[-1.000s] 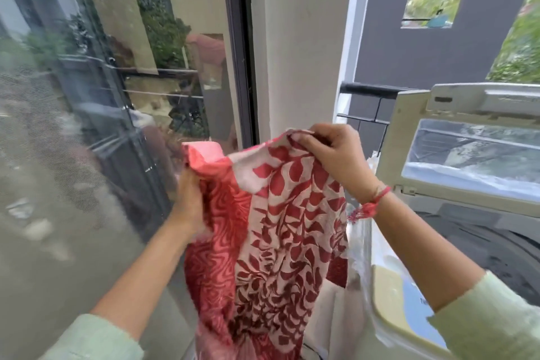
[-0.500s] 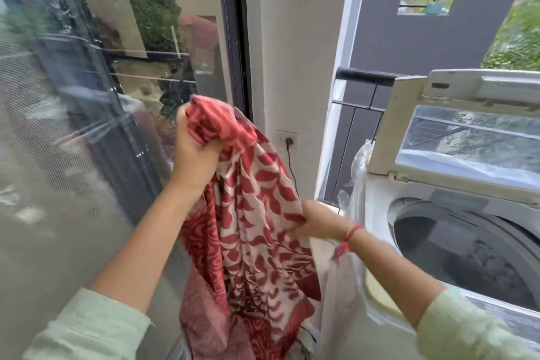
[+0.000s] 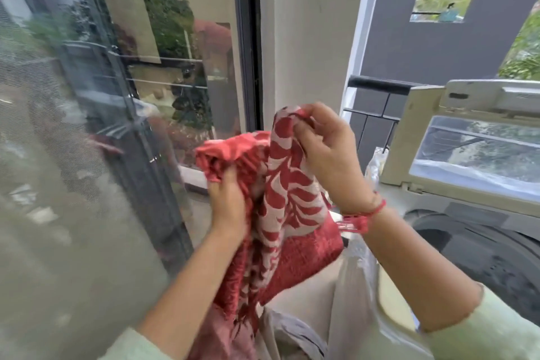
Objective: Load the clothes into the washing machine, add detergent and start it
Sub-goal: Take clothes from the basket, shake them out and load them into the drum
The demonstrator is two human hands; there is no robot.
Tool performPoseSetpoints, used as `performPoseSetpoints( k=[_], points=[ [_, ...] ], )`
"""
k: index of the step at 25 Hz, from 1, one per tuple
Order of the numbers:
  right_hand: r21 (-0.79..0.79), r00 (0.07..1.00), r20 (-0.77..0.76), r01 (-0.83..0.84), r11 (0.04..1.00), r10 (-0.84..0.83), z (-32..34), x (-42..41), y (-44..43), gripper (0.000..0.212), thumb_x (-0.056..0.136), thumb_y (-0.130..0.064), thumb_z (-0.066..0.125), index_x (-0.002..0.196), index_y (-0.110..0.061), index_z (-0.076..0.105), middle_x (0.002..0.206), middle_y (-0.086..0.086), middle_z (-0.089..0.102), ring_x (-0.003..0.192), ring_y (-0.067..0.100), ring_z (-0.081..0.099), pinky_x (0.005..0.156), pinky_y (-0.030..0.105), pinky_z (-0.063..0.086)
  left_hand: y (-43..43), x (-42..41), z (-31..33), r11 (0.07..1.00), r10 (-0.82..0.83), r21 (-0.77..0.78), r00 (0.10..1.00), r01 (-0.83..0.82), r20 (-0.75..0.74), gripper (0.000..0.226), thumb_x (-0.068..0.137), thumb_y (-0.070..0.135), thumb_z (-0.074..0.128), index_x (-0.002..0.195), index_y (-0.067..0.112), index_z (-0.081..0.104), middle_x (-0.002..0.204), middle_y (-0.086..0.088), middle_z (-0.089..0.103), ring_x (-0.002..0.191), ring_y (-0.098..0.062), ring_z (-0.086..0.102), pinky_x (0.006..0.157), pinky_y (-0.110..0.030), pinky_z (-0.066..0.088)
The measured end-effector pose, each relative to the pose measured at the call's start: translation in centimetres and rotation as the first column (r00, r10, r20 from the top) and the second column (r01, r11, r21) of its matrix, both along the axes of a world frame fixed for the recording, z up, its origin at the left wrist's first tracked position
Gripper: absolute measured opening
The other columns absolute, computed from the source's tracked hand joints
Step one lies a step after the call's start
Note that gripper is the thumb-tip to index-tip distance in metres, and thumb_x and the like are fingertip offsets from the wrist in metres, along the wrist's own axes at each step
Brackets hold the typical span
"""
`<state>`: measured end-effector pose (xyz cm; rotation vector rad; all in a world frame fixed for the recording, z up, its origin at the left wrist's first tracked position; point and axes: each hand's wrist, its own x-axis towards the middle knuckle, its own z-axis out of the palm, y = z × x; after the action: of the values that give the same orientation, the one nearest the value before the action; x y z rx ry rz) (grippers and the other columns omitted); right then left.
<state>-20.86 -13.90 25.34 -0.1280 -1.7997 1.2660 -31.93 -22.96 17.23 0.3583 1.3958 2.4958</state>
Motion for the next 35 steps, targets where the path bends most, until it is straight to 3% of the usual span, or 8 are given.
performPoseSetpoints(
  k=[3, 8, 13, 16, 20, 24, 27, 35],
  points=[
    [0.153, 0.967, 0.128, 0.199, 0.968, -0.219, -1.6, -1.2, 0.6, 0.011, 0.076, -0.025, 0.076, 0.074, -0.017, 0.068, 0.07, -0.007, 0.069, 0.063, 0.01, 0.064, 0.06, 0.035, 0.053, 1.6, 4.3, -0.8, 0.985, -0.164, 0.011, 0.96, 0.171, -0.226, 0.048, 0.074, 0.047, 0.07, 0.103, 0.012, 0.055, 0.099, 0.003, 0.065, 0.094, -0.011, 0.062, 0.085, -0.03, 0.05],
    [0.33, 0.903, 0.236, 0.274, 0.903, -0.36, -2.0, 0.8, 3.4, 0.02, 0.071, -0.034, 0.08, 0.067, -0.021, 0.065, 0.057, -0.01, 0.061, 0.048, 0.003, 0.051, 0.05, 0.019, 0.044, 1.6, 2.9, -2.1, 0.975, -0.147, -0.216, 0.863, 0.045, -0.484, 0.051, 0.066, 0.008, 0.077, 0.1, 0.025, 0.043, 0.095, -0.005, 0.053, 0.082, -0.011, 0.055, 0.076, -0.026, 0.046],
    [-0.08, 0.842, 0.517, -0.133, 0.988, 0.155, -6.6, 3.2, 5.9, 0.044, 0.069, -0.033, 0.077, 0.105, -0.011, 0.063, 0.088, 0.01, 0.066, 0.067, 0.014, 0.059, 0.058, 0.026, 0.052, 0.0, -1.2, 1.0, 0.979, -0.17, -0.191, 0.798, 0.07, -0.579, 0.048, 0.069, -0.016, 0.07, 0.101, 0.018, 0.055, 0.094, 0.012, 0.064, 0.089, -0.003, 0.061, 0.084, -0.017, 0.045],
    [-0.087, 0.748, 0.647, -0.118, 0.989, 0.146, -14.8, 2.8, 5.0, 0.061, 0.074, -0.017, 0.077, 0.127, -0.028, 0.048, 0.104, -0.006, 0.059, 0.073, 0.005, 0.064, 0.06, 0.017, 0.052, -1.0, -2.6, 1.9, 0.982, -0.174, -0.159, 0.816, 0.102, -0.551, 0.047, 0.072, -0.019, 0.067, 0.107, 0.012, 0.06, 0.101, 0.007, 0.067, 0.097, -0.005, 0.062, 0.087, -0.019, 0.046],
    [0.061, 0.557, 0.829, -0.021, 0.998, -0.038, -23.2, 2.0, 6.8, 0.009, 0.087, -0.013, 0.065, 0.093, -0.013, 0.071, 0.074, -0.02, 0.064, 0.069, -0.003, 0.06, 0.074, 0.029, 0.049, -2.2, -3.2, 1.9, 0.969, -0.242, -0.18, 0.766, 0.166, -0.595, 0.041, 0.072, -0.016, 0.068, 0.101, 0.012, 0.066, 0.098, 0.01, 0.071, 0.099, -0.011, 0.064, 0.09, -0.024, 0.048],
    [-0.226, 0.759, 0.615, 0.428, 0.875, -0.212, -15.4, 1.2, 10.2, 0.017, 0.097, -0.013, 0.042, 0.089, -0.01, 0.056, 0.09, 0.011, 0.058, 0.083, 0.022, 0.059, 0.066, 0.021, 0.046, -2.6, -7.4, 0.6, 0.983, 0.119, -0.049, 0.823, -0.175, -0.555, 0.043, 0.072, -0.004, 0.068, 0.087, 0.036, 0.068, 0.09, 0.014, 0.066, 0.09, -0.008, 0.061, 0.093, -0.032, 0.046],
    [-0.361, 0.941, 0.305, 0.256, 0.897, -0.146, -2.8, 1.5, 9.8, 0.02, 0.096, -0.028, 0.048, 0.085, -0.014, 0.056, 0.087, 0.013, 0.06, 0.079, 0.023, 0.061, 0.066, 0.034, 0.052, -0.5, -6.3, -0.3, 0.923, 0.306, -0.147, 0.908, -0.357, -0.285, 0.035, 0.076, 0.006, 0.065, 0.105, 0.025, 0.063, 0.101, 0.006, 0.064, 0.094, -0.01, 0.062, 0.096, -0.031, 0.048],
    [-0.008, 0.932, 0.347, 0.115, 0.993, -0.105, 4.0, 2.9, 8.6, 0.016, 0.094, -0.017, 0.054, 0.08, -0.023, 0.057, 0.078, 0.015, 0.062, 0.072, 0.026, 0.058, 0.074, 0.05, 0.051, 10.3, 5.3, 1.6, 0.921, -0.377, -0.091, 0.804, 0.379, -0.459, 0.072, 0.065, 0.017, 0.078, 0.129, 0.012, 0.047, 0.121, -0.013, 0.059, 0.109, -0.017, 0.06, 0.093, -0.028, 0.048]
  ],
)
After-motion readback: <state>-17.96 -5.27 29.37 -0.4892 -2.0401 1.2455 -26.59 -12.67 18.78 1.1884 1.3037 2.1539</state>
